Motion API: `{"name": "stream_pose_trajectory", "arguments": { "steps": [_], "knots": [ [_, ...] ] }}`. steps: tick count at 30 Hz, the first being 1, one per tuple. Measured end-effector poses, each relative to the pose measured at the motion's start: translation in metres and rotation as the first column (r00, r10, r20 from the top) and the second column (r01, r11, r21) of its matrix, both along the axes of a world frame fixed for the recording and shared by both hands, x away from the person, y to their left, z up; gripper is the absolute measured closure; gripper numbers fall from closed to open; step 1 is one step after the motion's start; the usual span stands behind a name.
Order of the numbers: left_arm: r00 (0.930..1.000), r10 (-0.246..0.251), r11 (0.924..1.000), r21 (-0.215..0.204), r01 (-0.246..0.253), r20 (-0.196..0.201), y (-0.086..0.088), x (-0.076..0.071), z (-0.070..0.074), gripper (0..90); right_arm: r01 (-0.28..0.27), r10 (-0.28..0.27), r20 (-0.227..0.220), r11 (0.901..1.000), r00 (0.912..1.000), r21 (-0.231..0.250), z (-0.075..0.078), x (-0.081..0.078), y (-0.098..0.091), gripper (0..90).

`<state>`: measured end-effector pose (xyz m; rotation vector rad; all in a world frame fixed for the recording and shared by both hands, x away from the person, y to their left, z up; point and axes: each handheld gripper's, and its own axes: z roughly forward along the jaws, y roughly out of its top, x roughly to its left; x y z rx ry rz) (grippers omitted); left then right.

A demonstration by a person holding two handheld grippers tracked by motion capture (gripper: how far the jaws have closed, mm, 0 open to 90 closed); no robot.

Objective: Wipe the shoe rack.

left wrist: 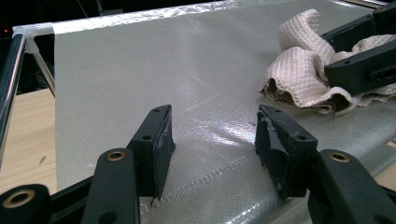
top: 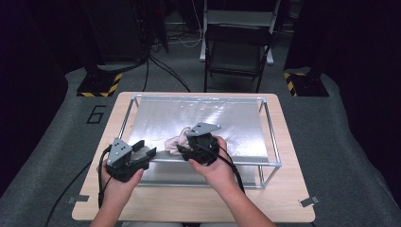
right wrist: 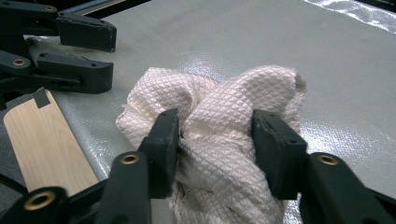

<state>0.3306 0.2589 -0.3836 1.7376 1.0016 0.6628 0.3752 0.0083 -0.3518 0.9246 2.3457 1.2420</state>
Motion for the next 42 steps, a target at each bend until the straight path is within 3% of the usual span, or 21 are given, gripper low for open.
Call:
{"name": "stream_pose_trajectory", "arguments": {
  "steps": [4,7,12,16,23,26,29,36,38,42],
  "knots": [
    [1.0000,0.007,1.0000,-0.005,-0.007,0.003,0.000,0.000,-0.001,46.3,-0.005,0.005,0.003,0.9998,1.0000,0.018,-0.002,-0.001,-0.002,65.9],
    [0.9999,0.011,0.9999,-0.007,-0.011,0.005,0.000,-0.001,-0.001,46.3,-0.010,0.009,0.030,0.9996,0.9995,0.027,-0.003,-0.002,-0.005,69.7],
    [0.9998,0.013,0.9999,-0.011,-0.012,0.012,0.000,-0.001,-0.002,46.3,0.053,-0.052,0.051,0.9985,0.9973,-0.015,0.000,-0.006,-0.018,69.8],
    [0.9999,0.013,0.9999,-0.011,-0.012,0.008,0.000,-0.001,-0.002,46.3,0.093,-0.094,0.026,0.9951,0.9952,0.033,-0.002,-0.004,-0.023,69.7],
    [0.9997,0.020,0.9998,-0.009,-0.020,0.014,0.000,-0.001,-0.002,46.3,0.022,-0.022,0.031,0.9997,0.9993,0.005,0.000,-0.006,0.004,69.5],
    [0.9998,0.018,0.9998,-0.003,-0.018,0.011,0.001,-0.001,-0.002,46.3,0.017,-0.017,0.024,0.9998,0.9996,0.006,0.001,-0.006,0.004,69.6],
    [0.9995,0.026,0.9996,-0.007,-0.026,0.016,0.002,-0.001,-0.002,46.3,0.036,-0.036,0.029,0.9993,0.9989,0.008,0.000,-0.006,-0.017,69.6],
    [0.9998,0.020,0.9997,-0.016,-0.020,0.007,0.007,-0.002,-0.002,46.3,0.141,-0.141,0.015,0.9893,0.9898,0.037,0.000,-0.012,-0.069,69.5],
    [0.9998,0.020,0.9997,-0.016,-0.020,0.006,0.007,-0.002,-0.002,46.3,0.136,-0.136,-0.003,0.9888,0.9907,0.063,-0.002,-0.011,-0.073,69.6],
    [0.9996,0.028,0.9995,-0.013,-0.028,-0.001,0.013,-0.003,-0.001,46.3,0.139,-0.140,0.022,0.9894,0.9899,0.041,-0.004,-0.011,-0.063,69.8]
  ]
}}
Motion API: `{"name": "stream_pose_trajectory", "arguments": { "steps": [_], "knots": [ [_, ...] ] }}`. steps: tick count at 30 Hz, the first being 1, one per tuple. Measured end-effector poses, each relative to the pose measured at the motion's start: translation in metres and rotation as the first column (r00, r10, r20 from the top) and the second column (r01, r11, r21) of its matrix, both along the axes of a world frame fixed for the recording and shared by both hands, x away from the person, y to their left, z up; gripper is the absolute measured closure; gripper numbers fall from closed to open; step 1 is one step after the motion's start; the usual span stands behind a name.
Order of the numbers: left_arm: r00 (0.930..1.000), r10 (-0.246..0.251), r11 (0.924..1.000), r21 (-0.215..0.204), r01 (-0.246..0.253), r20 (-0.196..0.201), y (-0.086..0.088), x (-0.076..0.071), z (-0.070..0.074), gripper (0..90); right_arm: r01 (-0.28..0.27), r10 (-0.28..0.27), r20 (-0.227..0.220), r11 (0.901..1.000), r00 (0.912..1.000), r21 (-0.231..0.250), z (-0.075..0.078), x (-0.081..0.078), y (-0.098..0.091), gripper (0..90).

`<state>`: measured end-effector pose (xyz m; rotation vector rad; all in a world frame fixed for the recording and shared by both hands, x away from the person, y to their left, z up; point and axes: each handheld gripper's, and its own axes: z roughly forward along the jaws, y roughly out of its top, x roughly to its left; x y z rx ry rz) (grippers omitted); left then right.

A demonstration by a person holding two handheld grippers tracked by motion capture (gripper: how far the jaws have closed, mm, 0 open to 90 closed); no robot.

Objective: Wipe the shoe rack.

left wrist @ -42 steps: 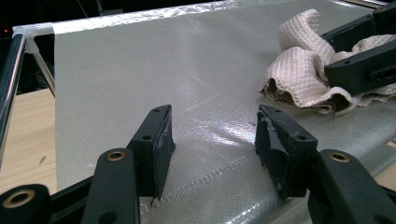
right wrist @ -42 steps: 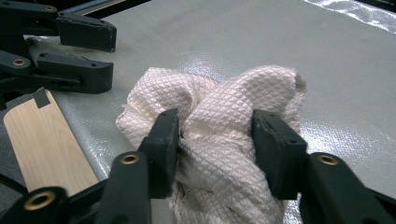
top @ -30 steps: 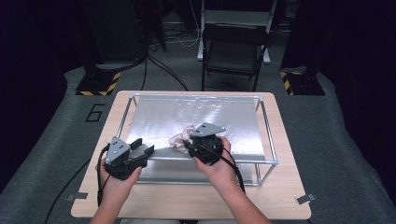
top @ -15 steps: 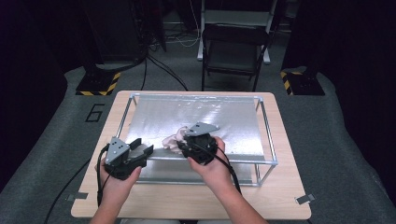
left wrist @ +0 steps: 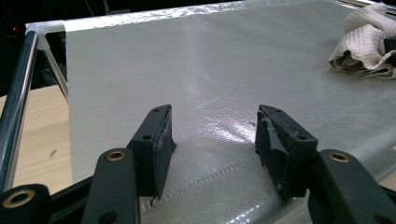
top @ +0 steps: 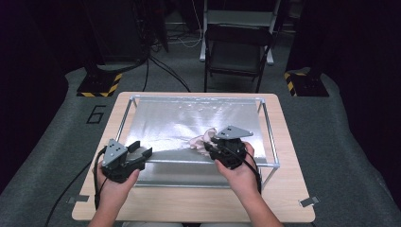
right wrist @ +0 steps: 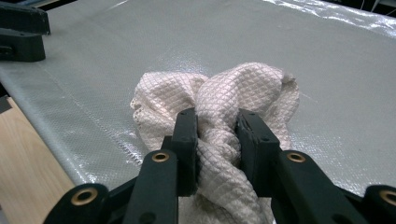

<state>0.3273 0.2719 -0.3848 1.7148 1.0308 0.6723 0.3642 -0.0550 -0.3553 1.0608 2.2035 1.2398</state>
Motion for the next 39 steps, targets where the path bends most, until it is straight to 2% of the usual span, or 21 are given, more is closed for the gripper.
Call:
{"name": "stream_pose_trajectory", "arguments": {
  "steps": [5,10,13,16,18,20,24,26,27,29,31,36,39],
  "knots": [
    [0.9999,0.013,0.9999,-0.001,-0.013,-0.002,0.011,-0.002,0.000,46.3,-0.018,0.018,-0.003,0.9998,0.9998,0.012,-0.002,0.004,0.011,69.7],
    [0.9999,0.016,0.9998,-0.012,-0.016,-0.002,0.012,-0.003,-0.001,46.3,-0.019,0.019,0.019,0.9998,0.9996,-0.009,0.000,0.002,0.020,69.2],
    [0.9998,0.017,0.9998,-0.012,-0.017,-0.003,0.012,-0.002,-0.001,46.3,-0.035,0.035,0.005,0.9993,0.9994,0.012,0.000,0.002,0.029,68.7],
    [0.9998,0.018,0.9997,-0.014,-0.018,-0.006,0.012,-0.003,-0.001,46.3,-0.043,0.043,0.008,0.9991,0.9990,-0.003,0.001,0.001,0.034,68.6],
    [0.9998,0.019,0.9997,-0.014,-0.019,-0.011,0.012,-0.003,-0.001,46.3,-0.064,0.064,0.011,0.9979,0.9979,-0.007,0.001,0.003,0.029,68.6],
    [0.9998,0.019,0.9997,-0.014,-0.019,-0.011,0.012,-0.002,-0.001,46.5,-0.037,0.037,0.003,0.9993,0.9993,-0.003,0.001,0.002,0.020,68.6],
    [0.9997,0.022,0.9997,-0.012,-0.022,-0.013,0.012,-0.002,0.000,46.5,0.033,-0.033,-0.004,0.9994,0.9994,0.004,0.003,0.002,-0.010,68.6],
    [0.9995,0.027,0.9995,-0.012,-0.028,-0.014,0.011,-0.002,0.000,46.7,0.047,-0.047,-0.015,0.9985,0.9988,0.027,0.002,0.002,-0.017,68.5],
    [0.9994,0.029,0.9995,-0.011,-0.029,-0.017,0.011,-0.002,0.000,46.7,0.045,-0.045,-0.012,0.9987,0.9989,0.022,0.002,0.002,-0.016,68.6],
    [0.9993,0.033,0.9994,-0.012,-0.033,-0.017,0.010,-0.002,0.000,46.8,0.040,-0.040,0.001,0.9992,0.9992,0.006,0.002,0.001,-0.009,68.5],
    [0.9992,0.036,0.9993,-0.008,-0.036,-0.017,0.010,-0.002,0.000,46.8,0.008,-0.008,-0.012,0.9999,0.9999,0.014,0.002,0.002,0.003,68.5],
    [0.9990,0.044,0.9990,-0.003,-0.044,-0.004,0.009,-0.002,-0.001,47.1,-0.065,0.065,-0.002,0.9979,0.9979,-0.002,0.002,0.002,0.040,68.0],
    [0.9991,0.043,0.9991,-0.005,-0.043,-0.007,0.009,-0.002,-0.001,47.1,-0.080,0.080,0.009,0.9965,0.9967,-0.022,0.001,0.001,0.049,68.0]
  ]
}}
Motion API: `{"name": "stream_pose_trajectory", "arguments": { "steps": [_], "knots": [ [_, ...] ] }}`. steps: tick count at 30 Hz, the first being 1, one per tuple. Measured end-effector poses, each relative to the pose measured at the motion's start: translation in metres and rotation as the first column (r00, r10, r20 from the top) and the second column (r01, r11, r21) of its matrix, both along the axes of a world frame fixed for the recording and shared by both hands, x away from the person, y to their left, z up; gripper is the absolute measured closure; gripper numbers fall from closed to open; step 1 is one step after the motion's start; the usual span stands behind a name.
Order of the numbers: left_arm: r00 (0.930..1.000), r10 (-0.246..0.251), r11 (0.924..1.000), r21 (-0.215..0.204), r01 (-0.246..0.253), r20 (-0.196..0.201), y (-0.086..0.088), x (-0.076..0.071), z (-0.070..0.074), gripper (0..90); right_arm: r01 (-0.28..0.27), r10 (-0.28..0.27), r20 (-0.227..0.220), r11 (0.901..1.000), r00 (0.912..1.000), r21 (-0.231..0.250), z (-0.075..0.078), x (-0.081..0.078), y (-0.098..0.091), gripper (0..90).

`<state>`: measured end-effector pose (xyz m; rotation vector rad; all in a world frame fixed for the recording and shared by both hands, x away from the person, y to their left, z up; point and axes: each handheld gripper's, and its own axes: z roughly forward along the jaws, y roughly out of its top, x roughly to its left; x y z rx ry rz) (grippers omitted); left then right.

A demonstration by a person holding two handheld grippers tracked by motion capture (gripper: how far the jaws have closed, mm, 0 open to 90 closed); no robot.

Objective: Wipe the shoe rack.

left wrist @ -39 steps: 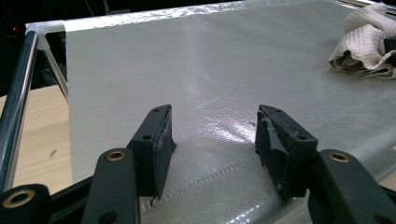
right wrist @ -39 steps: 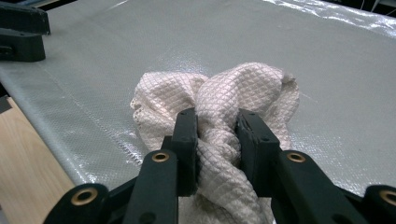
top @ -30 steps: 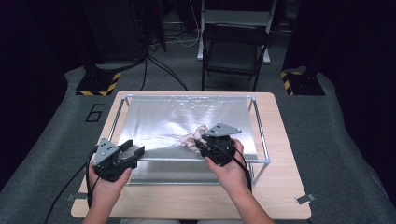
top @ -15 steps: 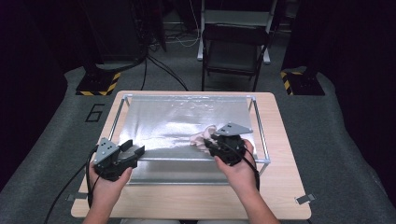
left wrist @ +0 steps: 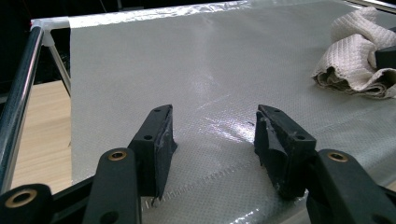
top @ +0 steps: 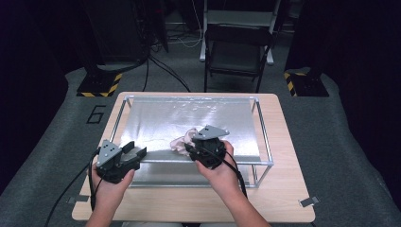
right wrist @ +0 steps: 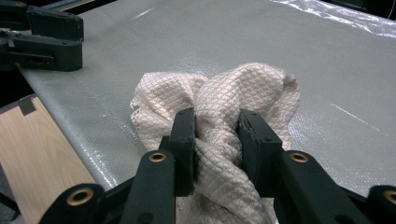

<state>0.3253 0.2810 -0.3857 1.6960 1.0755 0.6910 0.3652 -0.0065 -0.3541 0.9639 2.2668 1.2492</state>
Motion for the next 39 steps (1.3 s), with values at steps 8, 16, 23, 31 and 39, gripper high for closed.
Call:
{"name": "stream_pose_trajectory", "arguments": {
  "steps": [8,16,23,31,39],
  "knots": [
    [1.0000,0.000,1.0000,0.000,0.000,0.003,0.000,0.000,0.000,47.2,0.078,-0.078,-0.010,0.9966,0.9969,0.025,0.000,-0.001,-0.051,67.9],
    [1.0000,-0.001,1.0000,0.000,0.001,0.001,0.000,0.000,0.000,47.2,0.141,-0.140,-0.031,0.9877,0.9897,0.067,0.001,-0.002,-0.109,68.1],
    [1.0000,-0.002,1.0000,0.001,0.002,0.003,0.000,0.000,0.000,47.1,0.024,-0.021,-0.039,0.9972,0.9990,0.070,0.000,0.003,-0.074,68.4],
    [1.0000,-0.001,1.0000,-0.001,0.001,0.004,0.000,0.000,0.000,47.1,-0.122,0.122,-0.012,0.9924,0.9925,-0.019,0.005,0.009,-0.036,69.0],
    [1.0000,-0.001,1.0000,-0.002,0.001,0.004,0.000,0.000,0.000,47.2,-0.199,0.197,-0.057,0.9795,0.9788,-0.033,0.012,0.013,-0.096,69.0]
  ]
}}
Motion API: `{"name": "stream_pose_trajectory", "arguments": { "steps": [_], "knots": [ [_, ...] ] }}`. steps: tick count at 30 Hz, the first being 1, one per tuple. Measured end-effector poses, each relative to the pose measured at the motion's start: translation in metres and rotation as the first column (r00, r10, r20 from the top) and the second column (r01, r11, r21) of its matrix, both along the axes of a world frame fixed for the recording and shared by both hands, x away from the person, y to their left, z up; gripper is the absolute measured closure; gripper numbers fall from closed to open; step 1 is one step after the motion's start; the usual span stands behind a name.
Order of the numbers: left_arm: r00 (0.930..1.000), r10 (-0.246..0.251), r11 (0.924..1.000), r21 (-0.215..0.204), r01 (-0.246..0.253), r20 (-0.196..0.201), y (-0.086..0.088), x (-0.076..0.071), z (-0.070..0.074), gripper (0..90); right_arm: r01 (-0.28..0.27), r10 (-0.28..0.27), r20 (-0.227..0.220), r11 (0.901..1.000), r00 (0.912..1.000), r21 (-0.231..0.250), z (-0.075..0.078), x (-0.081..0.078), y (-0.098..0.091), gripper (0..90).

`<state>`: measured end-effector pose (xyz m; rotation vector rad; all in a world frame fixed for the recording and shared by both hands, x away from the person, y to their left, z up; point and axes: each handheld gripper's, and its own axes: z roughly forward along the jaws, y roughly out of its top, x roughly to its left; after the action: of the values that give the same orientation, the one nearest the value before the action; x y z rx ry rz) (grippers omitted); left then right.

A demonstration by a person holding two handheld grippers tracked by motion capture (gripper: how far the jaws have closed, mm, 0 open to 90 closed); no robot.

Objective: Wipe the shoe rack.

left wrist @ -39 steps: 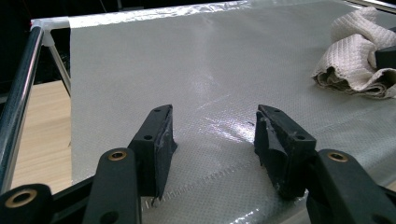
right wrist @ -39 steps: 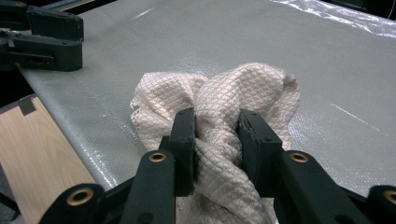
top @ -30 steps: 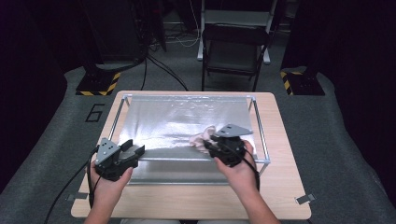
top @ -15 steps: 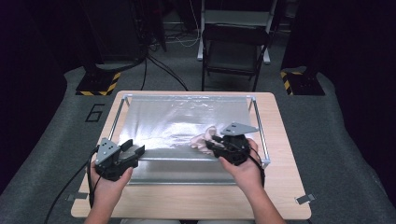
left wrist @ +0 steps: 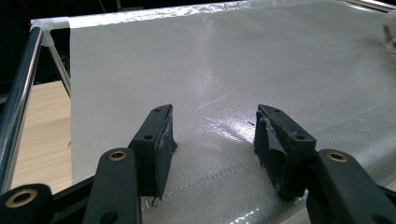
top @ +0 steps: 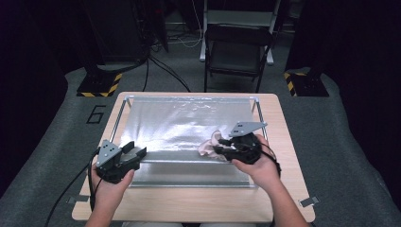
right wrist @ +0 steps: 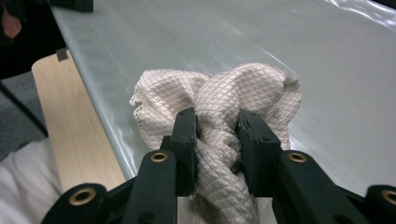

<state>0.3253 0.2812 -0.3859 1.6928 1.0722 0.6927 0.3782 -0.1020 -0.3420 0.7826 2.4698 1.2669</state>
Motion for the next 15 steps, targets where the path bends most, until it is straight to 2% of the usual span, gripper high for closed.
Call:
{"name": "stream_pose_trajectory", "arguments": {
  "steps": [3,5,7,12,15],
  "knots": [
    [1.0000,0.000,1.0000,-0.001,0.000,0.004,0.000,0.000,0.000,47.2,-0.021,0.021,-0.023,0.9998,0.9995,-0.003,0.003,0.003,-0.017,69.0],
    [1.0000,0.001,1.0000,-0.001,-0.001,0.004,0.000,0.000,0.000,47.1,-0.023,0.023,-0.035,0.9997,0.9991,0.001,0.003,0.005,-0.017,69.1],
    [1.0000,0.001,1.0000,-0.002,-0.001,0.003,0.000,0.000,0.000,47.2,-0.030,0.030,-0.019,0.9993,0.9994,-0.023,0.004,0.007,-0.009,69.0],
    [1.0000,0.001,1.0000,-0.001,-0.001,0.005,0.000,0.000,0.000,47.2,-0.029,0.029,0.006,0.9987,0.9996,-0.042,0.003,0.008,0.025,68.8],
    [1.0000,0.001,1.0000,-0.002,-0.001,0.005,0.000,0.000,0.000,47.1,-0.010,0.012,0.022,0.9975,0.9997,-0.070,0.003,0.010,0.035,68.7]
  ]
}}
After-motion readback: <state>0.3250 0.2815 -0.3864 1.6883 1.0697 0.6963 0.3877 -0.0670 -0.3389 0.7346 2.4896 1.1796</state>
